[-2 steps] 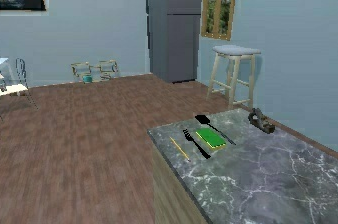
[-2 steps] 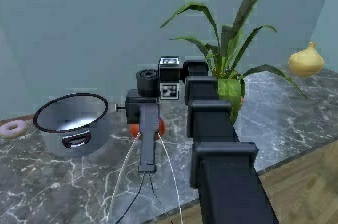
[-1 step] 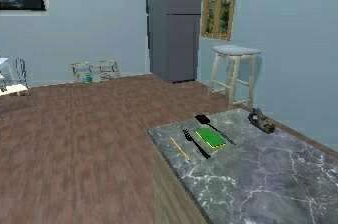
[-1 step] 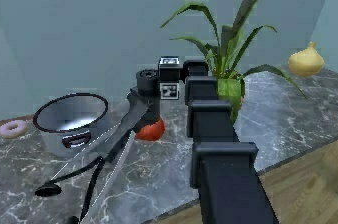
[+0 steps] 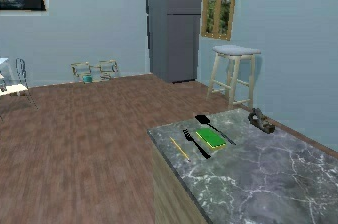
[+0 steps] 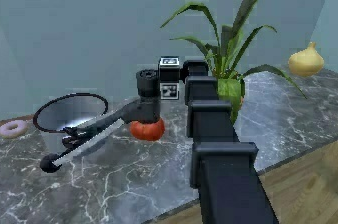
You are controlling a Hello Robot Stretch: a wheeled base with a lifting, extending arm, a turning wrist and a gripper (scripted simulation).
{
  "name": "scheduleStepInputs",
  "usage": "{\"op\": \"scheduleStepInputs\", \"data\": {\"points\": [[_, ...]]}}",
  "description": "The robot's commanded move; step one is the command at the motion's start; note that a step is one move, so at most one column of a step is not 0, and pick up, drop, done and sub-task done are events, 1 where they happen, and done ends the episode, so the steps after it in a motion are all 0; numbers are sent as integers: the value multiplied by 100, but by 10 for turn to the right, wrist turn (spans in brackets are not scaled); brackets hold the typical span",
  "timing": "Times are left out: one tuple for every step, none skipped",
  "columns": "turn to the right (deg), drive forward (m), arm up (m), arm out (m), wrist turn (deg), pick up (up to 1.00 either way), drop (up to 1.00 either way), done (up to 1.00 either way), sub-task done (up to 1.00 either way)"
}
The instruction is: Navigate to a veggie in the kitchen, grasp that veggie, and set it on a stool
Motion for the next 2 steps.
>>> {"op": "scheduleStepInputs", "data": {"points": [[0, 0, 0, 0, 450, 0, 0, 0, 0], [0, 0, 0, 0, 300, 0, 0, 0, 0]]}}
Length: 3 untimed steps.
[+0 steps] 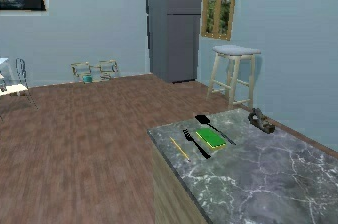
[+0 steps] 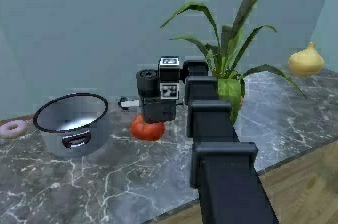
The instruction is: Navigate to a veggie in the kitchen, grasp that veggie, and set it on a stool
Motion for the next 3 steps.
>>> {"op": "scheduleStepInputs", "data": {"points": [[0, 0, -12, 0, 0, 0, 0, 0, 0], [0, 0, 0, 0, 0, 100, 0, 0, 0], [0, 0, 10, 0, 0, 0, 0, 0, 0]]}}
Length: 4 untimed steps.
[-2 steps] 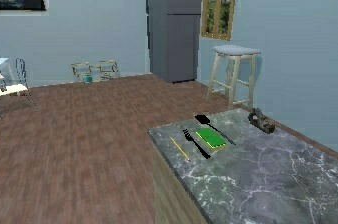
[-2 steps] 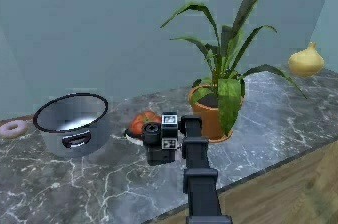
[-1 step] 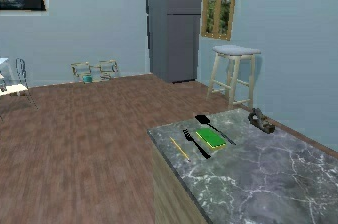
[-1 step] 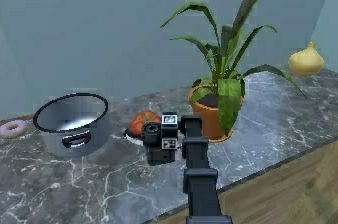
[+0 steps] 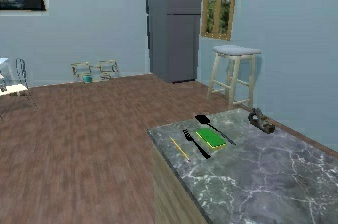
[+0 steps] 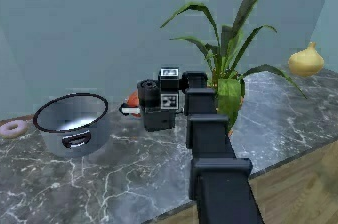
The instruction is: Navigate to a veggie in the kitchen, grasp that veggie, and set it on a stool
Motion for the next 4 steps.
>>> {"op": "scheduleStepInputs", "data": {"points": [[0, 0, 2, 0, 0, 0, 0, 0, 0], [0, 0, 0, 0, -450, 0, 0, 0, 0], [0, 0, 0, 0, -450, 0, 0, 0, 0], [0, 0, 0, 0, -240, 0, 0, 0, 0]]}}
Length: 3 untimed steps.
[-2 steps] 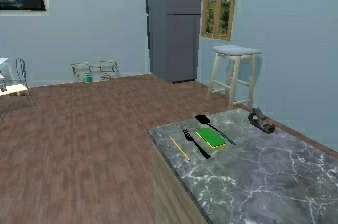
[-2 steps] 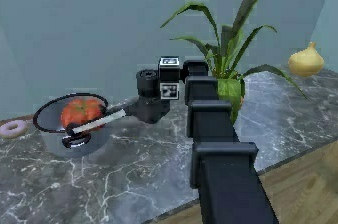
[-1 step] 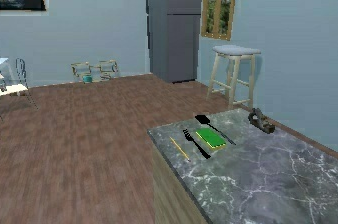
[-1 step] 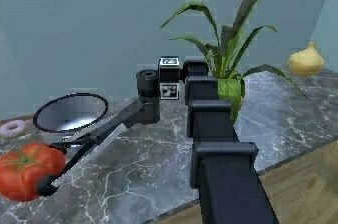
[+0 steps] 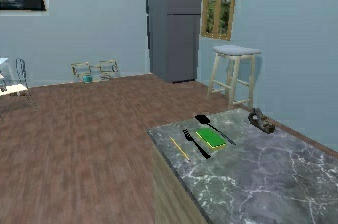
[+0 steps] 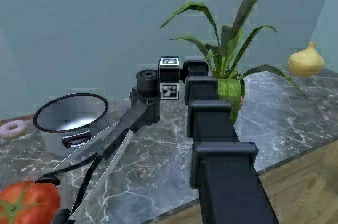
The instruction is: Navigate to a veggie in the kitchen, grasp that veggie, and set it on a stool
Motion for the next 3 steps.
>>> {"op": "scheduleStepInputs", "data": {"points": [[0, 0, 0, -22, 0, 0, 0, 0, 0], [-450, 0, 0, 0, 0, 0, 0, 0, 0], [-450, 0, 0, 0, 0, 0, 0, 0, 0]]}}
